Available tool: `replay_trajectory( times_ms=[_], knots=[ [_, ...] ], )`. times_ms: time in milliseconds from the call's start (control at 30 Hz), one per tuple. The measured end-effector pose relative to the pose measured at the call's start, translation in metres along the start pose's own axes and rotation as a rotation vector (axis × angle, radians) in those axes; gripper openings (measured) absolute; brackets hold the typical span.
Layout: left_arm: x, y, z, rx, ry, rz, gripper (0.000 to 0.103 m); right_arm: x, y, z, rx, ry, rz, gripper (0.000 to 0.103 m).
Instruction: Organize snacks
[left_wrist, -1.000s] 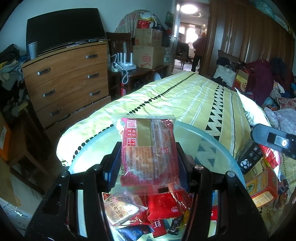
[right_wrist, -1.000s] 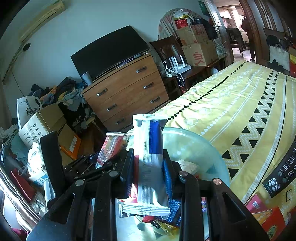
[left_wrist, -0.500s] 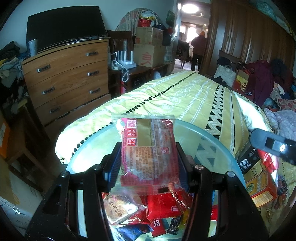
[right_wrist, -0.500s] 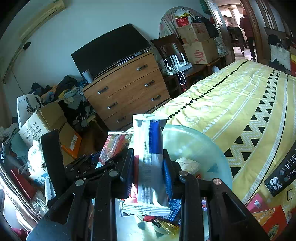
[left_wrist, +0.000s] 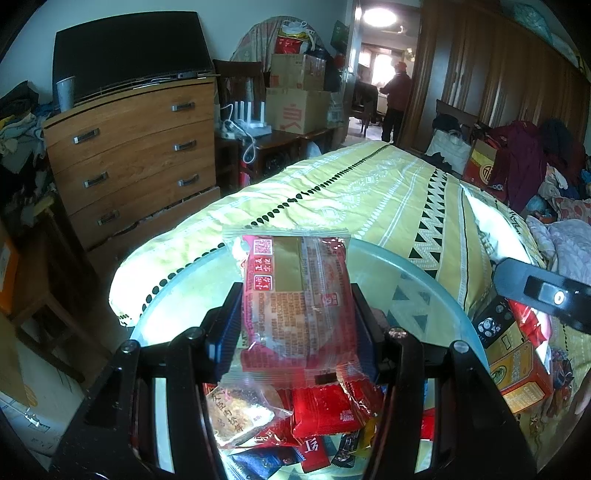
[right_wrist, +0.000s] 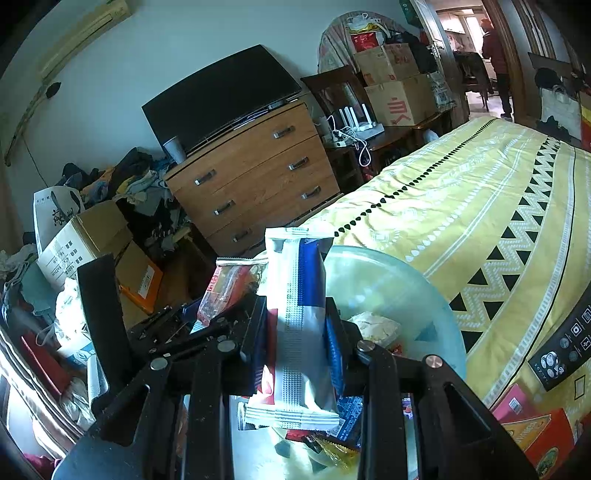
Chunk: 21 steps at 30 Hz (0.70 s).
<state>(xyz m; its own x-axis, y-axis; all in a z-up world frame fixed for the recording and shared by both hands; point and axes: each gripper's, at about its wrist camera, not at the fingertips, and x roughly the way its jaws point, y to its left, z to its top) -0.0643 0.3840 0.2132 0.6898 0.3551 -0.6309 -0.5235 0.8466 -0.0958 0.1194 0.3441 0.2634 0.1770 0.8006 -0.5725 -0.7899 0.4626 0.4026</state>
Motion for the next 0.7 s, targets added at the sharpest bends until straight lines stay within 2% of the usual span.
replay_trajectory(
  times_ms=[700],
  knots=[
    [0.0001, -0.0048, 0.0005, 0.008, 0.013, 0.004, 0.054, 0.0031, -0.0076, -0.0017, 0.022, 0.001, 0.007, 0.031]
  ],
)
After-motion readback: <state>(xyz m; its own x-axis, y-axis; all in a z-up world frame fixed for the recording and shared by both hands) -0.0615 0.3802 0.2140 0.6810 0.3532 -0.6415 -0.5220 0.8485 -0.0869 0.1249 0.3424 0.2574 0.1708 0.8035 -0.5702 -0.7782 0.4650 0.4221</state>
